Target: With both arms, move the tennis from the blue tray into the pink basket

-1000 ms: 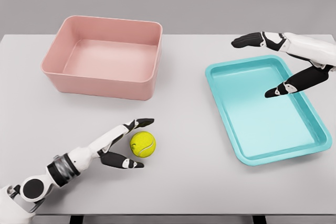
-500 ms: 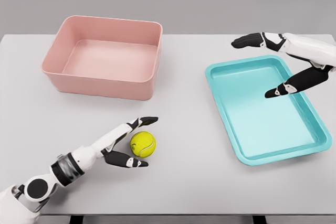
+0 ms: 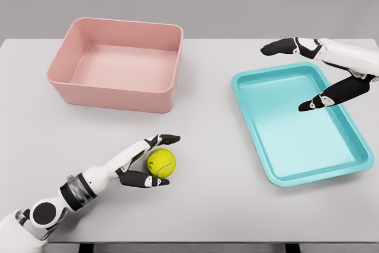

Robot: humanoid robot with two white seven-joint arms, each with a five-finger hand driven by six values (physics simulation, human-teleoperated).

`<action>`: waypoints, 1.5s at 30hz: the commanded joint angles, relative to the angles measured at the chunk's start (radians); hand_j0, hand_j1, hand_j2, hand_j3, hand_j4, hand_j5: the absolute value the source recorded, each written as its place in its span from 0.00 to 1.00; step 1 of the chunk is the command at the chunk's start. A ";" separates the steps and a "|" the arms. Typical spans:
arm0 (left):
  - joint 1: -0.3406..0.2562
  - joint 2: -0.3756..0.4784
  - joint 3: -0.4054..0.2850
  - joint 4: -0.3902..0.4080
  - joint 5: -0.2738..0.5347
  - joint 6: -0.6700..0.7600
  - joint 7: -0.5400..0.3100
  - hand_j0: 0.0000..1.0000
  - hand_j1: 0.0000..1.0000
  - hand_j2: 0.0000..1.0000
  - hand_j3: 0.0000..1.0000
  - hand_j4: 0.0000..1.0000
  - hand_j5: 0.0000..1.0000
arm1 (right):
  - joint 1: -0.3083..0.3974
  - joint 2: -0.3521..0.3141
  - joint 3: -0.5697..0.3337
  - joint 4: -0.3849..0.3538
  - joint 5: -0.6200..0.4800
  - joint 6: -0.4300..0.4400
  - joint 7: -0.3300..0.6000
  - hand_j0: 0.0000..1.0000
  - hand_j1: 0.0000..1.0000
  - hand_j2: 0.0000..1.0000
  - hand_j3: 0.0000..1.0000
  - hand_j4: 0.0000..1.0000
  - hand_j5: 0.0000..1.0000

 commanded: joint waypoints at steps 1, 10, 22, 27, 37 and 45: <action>0.000 0.002 0.000 0.000 0.006 0.000 0.000 0.86 0.86 0.86 0.86 0.86 0.86 | 0.000 -0.001 -0.001 0.000 -0.008 0.003 0.000 1.00 1.00 1.00 1.00 1.00 1.00; 0.008 0.007 0.000 0.000 0.014 0.002 0.000 0.86 0.86 0.86 0.86 0.86 0.86 | 0.000 -0.001 -0.001 0.000 -0.008 0.003 0.000 1.00 1.00 1.00 1.00 1.00 1.00; 0.012 0.011 0.000 0.002 0.025 -0.003 0.000 0.62 0.62 0.62 0.62 0.62 0.62 | 0.012 -0.001 -0.002 0.000 -0.008 0.001 0.000 1.00 1.00 1.00 1.00 1.00 1.00; 0.014 0.011 0.002 0.002 0.025 -0.006 0.000 0.60 0.60 0.60 0.60 0.60 0.60 | 0.012 -0.001 -0.002 0.000 -0.008 0.003 0.000 1.00 1.00 1.00 1.00 1.00 1.00; -0.003 0.013 0.008 -0.037 0.041 -0.014 0.000 0.56 0.56 0.56 0.56 0.56 0.56 | 0.012 -0.001 -0.002 -0.002 -0.008 0.003 0.000 1.00 1.00 1.00 1.00 1.00 1.00; -0.006 0.014 0.051 -0.081 0.049 -0.028 -0.001 0.55 0.55 0.55 0.55 0.55 0.55 | 0.012 -0.001 -0.007 0.000 -0.009 0.003 0.000 1.00 1.00 1.00 1.00 1.00 1.00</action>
